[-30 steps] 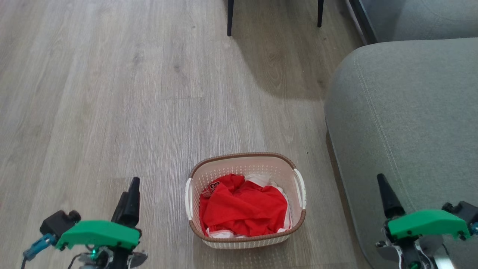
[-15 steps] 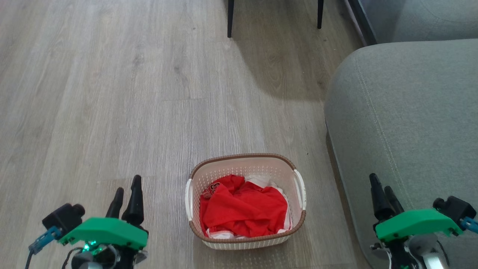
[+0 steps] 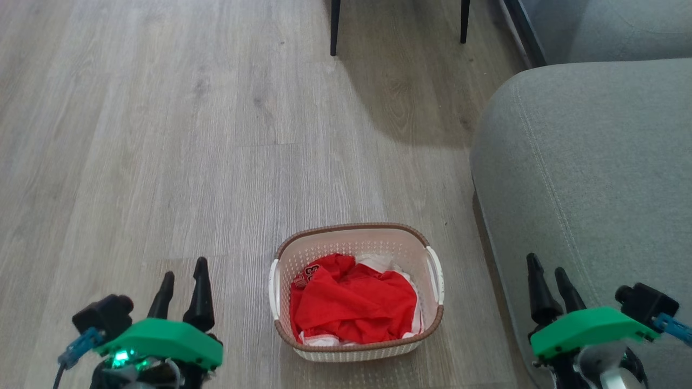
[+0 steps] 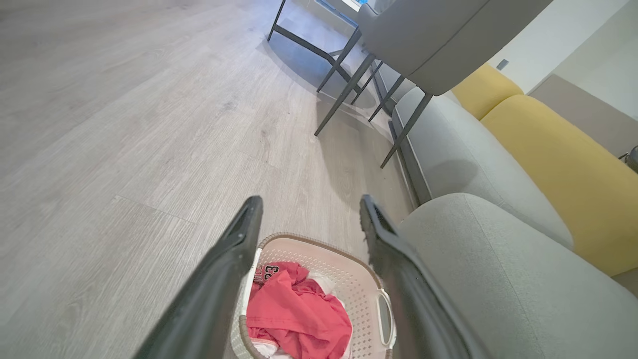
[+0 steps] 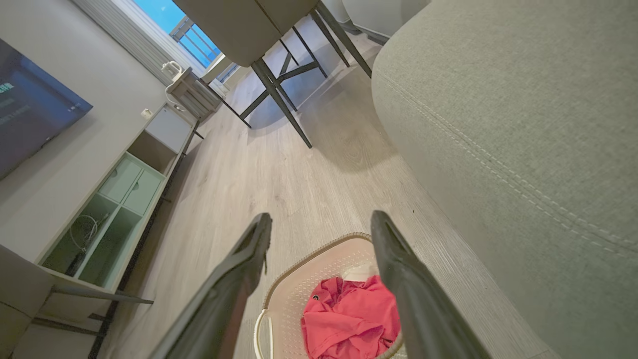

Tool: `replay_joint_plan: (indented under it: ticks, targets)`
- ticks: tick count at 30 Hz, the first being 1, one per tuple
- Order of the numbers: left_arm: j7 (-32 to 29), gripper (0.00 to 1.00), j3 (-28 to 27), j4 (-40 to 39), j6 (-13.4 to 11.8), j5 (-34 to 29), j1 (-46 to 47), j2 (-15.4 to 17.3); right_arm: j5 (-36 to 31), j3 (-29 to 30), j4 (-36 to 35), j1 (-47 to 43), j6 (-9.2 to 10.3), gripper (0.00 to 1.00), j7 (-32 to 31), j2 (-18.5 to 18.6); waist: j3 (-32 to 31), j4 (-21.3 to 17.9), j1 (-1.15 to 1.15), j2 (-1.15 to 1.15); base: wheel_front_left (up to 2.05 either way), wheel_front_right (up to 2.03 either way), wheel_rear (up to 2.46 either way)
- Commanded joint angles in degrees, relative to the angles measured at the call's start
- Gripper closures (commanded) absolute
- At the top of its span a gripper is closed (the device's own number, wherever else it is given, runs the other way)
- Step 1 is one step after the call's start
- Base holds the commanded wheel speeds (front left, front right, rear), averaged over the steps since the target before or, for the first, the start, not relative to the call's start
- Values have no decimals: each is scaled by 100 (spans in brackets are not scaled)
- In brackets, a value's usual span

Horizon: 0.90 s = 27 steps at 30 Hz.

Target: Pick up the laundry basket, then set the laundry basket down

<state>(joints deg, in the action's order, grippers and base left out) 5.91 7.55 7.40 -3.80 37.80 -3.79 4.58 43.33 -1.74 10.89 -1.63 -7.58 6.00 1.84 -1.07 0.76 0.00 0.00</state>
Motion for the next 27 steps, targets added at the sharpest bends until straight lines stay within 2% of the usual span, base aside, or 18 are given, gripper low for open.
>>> replay_joint_plan:
  ticks: [1, 27]
  targets:
    - [93, 0, -58, -265, -48, -175, 172, 88, -164, -102, -246, 156, 5, 0, 84, 68, 0, 1, 0, 0, 0, 0, 0]
    - [529, 0, 149, -440, -378, -1940, 6, 136, -1911, -449, -522, 118, 7, 0, 519, 87, -15, 13, 0, 0, 0, 0, 0]
